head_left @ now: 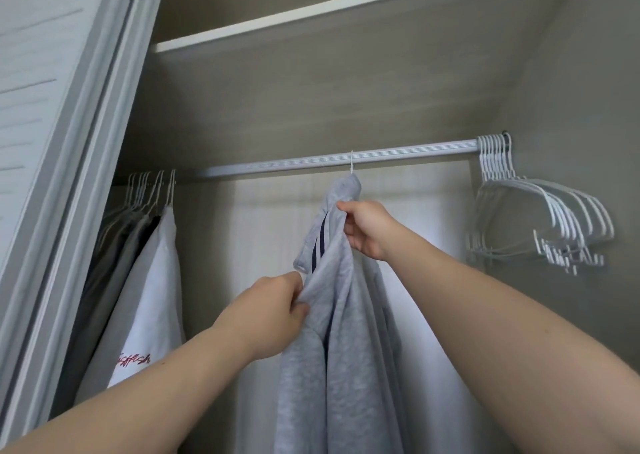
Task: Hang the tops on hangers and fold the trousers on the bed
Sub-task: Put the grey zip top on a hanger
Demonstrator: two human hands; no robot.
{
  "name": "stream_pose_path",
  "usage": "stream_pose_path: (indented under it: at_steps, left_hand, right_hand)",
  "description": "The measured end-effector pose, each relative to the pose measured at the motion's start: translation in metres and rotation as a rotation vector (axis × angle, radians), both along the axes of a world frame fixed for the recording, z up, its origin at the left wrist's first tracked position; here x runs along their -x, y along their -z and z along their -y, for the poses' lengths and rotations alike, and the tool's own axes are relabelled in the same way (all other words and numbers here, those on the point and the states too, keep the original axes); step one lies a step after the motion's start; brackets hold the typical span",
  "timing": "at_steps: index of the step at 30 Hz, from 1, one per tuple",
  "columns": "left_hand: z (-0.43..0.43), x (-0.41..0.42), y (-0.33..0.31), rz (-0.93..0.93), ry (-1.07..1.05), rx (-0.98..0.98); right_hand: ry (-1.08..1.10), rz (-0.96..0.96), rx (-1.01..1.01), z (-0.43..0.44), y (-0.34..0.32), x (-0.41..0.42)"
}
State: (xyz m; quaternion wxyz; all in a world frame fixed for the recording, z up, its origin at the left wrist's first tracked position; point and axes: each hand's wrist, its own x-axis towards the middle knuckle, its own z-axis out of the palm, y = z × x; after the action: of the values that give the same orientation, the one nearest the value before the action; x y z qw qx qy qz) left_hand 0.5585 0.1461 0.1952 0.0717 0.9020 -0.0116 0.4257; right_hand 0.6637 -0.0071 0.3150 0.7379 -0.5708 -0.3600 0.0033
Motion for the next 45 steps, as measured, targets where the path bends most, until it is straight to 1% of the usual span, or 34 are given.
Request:
stream_pose_path:
  at_steps: [1, 5, 10, 12, 13, 15, 17, 24, 28, 36, 40, 45]
  left_hand:
    - [0.000, 0.001, 0.001, 0.000, 0.009, 0.009]
    - [0.004, 0.003, 0.010, -0.012, 0.066, 0.050]
    - [0.010, 0.008, 0.025, -0.108, 0.136, 0.092]
    - [0.011, 0.010, 0.030, -0.135, 0.139, 0.087]
    - [0.012, 0.012, 0.033, -0.146, 0.141, 0.082]
    - [0.011, 0.015, 0.037, -0.167, 0.131, 0.060]
    - [0.007, 0.022, 0.041, -0.176, 0.113, 0.042]
    - [-0.021, 0.047, 0.043, -0.136, -0.010, 0.026]
    - [-0.040, 0.058, 0.042, -0.143, -0.058, 0.040]
    - [-0.065, 0.085, 0.037, -0.137, -0.171, 0.044]
    - [-0.079, 0.091, 0.034, -0.155, -0.274, 0.058]
    - [-0.081, 0.086, 0.023, -0.178, -0.350, 0.088]
  right_hand:
    - [0.048, 0.023, 0.034, 0.001, 0.001, 0.005]
    - [0.408, 0.224, 0.211, -0.002, 0.002, 0.027]
    - [0.696, 0.531, 0.595, -0.016, 0.013, 0.060]
    - [0.850, 0.656, 0.684, -0.019, 0.015, 0.069]
    - [0.891, 0.689, 0.717, -0.019, 0.015, 0.073]
    - [0.858, 0.694, 0.732, -0.018, 0.016, 0.078]
    - [0.809, 0.679, 0.705, -0.019, 0.018, 0.080]
    - [0.724, 0.637, 0.632, -0.034, 0.022, 0.072]
    - [0.621, 0.639, 0.606, -0.052, 0.021, 0.065]
    - [0.413, 0.623, 0.534, -0.104, 0.023, 0.062]
    - [0.322, 0.633, 0.500, -0.137, 0.023, 0.046]
    - [0.220, 0.621, 0.509, -0.180, 0.017, 0.030]
